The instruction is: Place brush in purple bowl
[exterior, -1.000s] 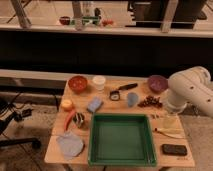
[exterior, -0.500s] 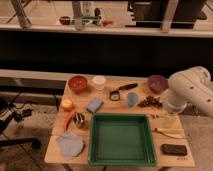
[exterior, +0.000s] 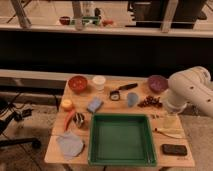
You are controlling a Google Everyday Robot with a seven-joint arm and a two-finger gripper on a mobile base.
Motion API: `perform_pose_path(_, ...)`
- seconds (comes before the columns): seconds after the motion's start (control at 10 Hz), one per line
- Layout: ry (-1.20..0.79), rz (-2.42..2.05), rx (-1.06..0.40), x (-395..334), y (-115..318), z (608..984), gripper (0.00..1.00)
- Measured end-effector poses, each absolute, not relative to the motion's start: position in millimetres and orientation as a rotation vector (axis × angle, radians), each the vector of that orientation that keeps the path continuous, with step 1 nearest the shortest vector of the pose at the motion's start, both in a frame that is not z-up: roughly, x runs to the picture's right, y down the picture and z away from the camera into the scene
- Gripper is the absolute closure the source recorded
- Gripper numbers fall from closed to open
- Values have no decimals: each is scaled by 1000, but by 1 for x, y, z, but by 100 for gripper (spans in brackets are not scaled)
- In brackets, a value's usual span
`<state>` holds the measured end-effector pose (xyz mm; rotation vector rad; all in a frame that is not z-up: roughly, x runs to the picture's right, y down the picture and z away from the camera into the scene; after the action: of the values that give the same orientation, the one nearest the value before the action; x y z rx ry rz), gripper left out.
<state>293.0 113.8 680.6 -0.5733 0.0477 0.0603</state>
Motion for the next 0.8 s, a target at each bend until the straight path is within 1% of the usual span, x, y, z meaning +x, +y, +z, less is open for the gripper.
perform_pose_path(0.5, 45, 50, -573, 293, 114, 681, 20)
perform_pose_path(0.8, -1, -15, -529, 273, 91, 701, 20)
